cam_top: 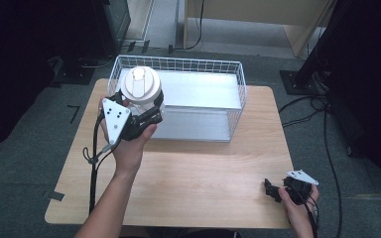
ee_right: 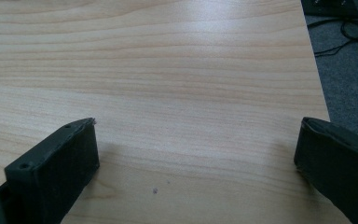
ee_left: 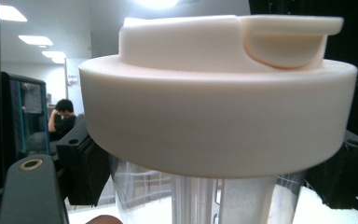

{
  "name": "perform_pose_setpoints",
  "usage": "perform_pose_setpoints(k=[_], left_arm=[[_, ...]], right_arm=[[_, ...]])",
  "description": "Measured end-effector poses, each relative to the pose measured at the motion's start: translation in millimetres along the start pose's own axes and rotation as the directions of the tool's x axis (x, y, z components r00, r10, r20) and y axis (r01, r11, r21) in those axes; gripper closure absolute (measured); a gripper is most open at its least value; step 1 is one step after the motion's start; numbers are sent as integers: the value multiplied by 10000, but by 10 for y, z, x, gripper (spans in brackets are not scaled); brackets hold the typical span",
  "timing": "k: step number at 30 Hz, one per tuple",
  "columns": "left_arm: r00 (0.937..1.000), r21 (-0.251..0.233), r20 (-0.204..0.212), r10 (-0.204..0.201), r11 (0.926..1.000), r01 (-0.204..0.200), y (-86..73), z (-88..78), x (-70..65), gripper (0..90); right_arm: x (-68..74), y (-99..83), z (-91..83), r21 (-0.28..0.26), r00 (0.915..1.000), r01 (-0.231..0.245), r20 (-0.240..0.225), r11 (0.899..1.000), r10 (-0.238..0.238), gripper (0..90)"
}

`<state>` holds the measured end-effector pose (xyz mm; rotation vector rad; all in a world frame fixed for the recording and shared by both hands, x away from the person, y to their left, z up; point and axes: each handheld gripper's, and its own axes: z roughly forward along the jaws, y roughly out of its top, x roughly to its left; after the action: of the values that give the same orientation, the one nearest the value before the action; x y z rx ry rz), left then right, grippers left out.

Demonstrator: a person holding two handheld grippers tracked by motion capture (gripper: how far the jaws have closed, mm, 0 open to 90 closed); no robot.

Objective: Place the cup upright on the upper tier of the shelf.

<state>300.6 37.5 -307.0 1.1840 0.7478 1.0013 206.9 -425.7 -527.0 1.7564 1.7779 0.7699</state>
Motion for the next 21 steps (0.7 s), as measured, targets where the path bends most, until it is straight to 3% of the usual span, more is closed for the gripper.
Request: perform_pose_setpoints(k=[12, 21], left_arm=[[9999, -84, -137, 1, 10000, -2, 73, 295, 67, 157], [9993, 177, -370, 89, 9998, -83, 1, 626, 156, 156]], right_arm=[[1, 0, 0, -4, 10000, -3, -4, 10000, 3, 0], [0, 0, -1, 6, 10000, 8, -15, 10000, -8, 0]])
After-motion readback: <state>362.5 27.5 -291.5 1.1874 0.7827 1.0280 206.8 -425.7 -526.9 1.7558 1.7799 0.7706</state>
